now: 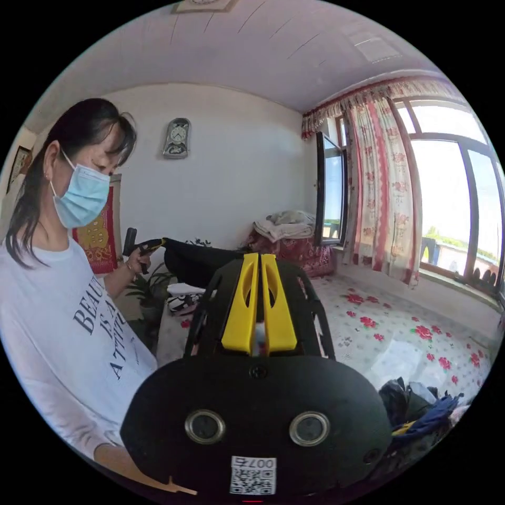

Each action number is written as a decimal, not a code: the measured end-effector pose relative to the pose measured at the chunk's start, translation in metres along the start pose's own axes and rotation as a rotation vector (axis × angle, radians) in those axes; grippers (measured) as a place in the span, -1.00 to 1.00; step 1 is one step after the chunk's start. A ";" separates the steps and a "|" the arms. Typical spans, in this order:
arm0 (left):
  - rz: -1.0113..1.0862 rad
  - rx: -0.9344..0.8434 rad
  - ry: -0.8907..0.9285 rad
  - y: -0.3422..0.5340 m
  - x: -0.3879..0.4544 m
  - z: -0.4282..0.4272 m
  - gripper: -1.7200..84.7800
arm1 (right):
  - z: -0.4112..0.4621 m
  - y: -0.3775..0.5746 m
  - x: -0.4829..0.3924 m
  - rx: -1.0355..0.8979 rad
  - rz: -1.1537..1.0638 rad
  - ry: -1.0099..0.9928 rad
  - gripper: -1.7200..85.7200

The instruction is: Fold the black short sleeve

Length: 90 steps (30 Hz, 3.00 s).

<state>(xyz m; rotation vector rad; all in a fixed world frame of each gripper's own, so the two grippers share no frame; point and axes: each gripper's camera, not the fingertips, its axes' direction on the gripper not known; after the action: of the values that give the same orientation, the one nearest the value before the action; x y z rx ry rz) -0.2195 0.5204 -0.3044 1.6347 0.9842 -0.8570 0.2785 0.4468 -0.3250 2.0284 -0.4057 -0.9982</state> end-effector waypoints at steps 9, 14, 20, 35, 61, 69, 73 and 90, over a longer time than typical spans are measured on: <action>-0.421 -0.590 -0.068 0.215 -0.052 0.047 -0.98 | 0.060 0.253 -0.008 -0.633 0.561 0.030 -0.97; -0.503 -0.720 -0.022 0.242 -0.071 0.064 -0.98 | 0.084 0.309 0.009 -0.713 0.704 -0.052 -0.97; -0.520 -0.711 -0.010 0.211 -0.141 0.132 -0.97 | 0.148 0.301 0.088 -0.662 0.641 -0.070 -0.96; -0.590 -0.790 -0.254 0.220 -0.251 0.253 -0.77 | 0.286 0.427 0.166 -0.873 0.748 0.082 -0.85; -0.710 -0.732 -0.454 0.273 -0.261 0.193 -0.80 | 0.302 0.478 0.120 -0.818 0.577 0.217 -0.88; -0.609 -0.748 -0.376 0.255 -0.341 0.303 -0.67 | 0.550 0.402 0.066 -0.774 0.234 -0.247 -0.85; -0.581 -0.822 -0.428 0.262 -0.352 0.332 -0.70 | 0.667 0.403 0.033 -0.871 0.108 -0.306 -0.83; -0.145 -0.570 -0.224 0.255 -0.241 0.256 -0.97 | 0.646 0.422 0.054 -0.761 0.066 -0.379 -0.96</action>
<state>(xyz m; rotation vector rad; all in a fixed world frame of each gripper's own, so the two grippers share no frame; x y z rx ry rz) -0.1069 0.1833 -0.0545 0.9732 1.0744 -0.7468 -0.1581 -0.1873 -0.2454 1.1440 -0.2309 -1.2595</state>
